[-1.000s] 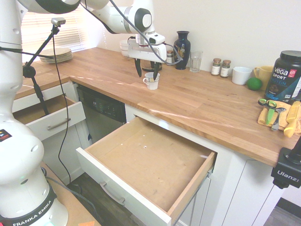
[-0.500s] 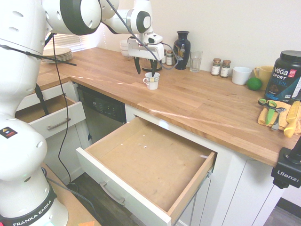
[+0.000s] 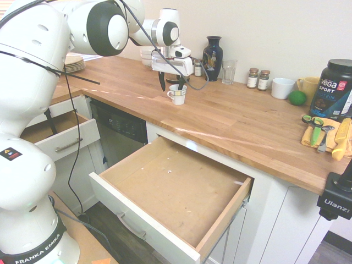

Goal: Put mug in the drawer

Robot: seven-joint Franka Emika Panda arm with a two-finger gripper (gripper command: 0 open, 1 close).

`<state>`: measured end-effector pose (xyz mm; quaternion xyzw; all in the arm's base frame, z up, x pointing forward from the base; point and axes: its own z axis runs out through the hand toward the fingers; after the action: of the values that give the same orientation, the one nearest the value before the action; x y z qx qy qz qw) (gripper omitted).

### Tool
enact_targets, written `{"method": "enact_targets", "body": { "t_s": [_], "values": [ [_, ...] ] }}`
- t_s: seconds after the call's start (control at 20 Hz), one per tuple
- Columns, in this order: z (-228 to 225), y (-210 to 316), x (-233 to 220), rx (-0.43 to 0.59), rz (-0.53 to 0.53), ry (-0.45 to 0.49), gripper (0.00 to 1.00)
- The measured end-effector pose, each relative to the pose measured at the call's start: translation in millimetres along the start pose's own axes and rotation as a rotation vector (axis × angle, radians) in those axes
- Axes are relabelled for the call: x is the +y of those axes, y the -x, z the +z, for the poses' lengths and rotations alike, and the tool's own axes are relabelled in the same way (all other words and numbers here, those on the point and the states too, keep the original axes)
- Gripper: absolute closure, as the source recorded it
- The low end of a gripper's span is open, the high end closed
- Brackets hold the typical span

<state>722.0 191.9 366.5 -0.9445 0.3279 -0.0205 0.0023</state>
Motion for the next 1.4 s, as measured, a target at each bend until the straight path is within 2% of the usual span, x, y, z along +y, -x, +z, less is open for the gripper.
{"method": "enact_targets", "body": {
  "t_s": [0.25,0.3,1.4],
  "values": [
    [18.3,-2.9,1.7,-0.013,0.007,0.016,0.0],
    [19.8,-2.9,1.7,-0.014,0.007,0.018,1.0],
    [25.8,-6.6,4.1,-0.01,0.023,0.025,1.0]
  ]
}}
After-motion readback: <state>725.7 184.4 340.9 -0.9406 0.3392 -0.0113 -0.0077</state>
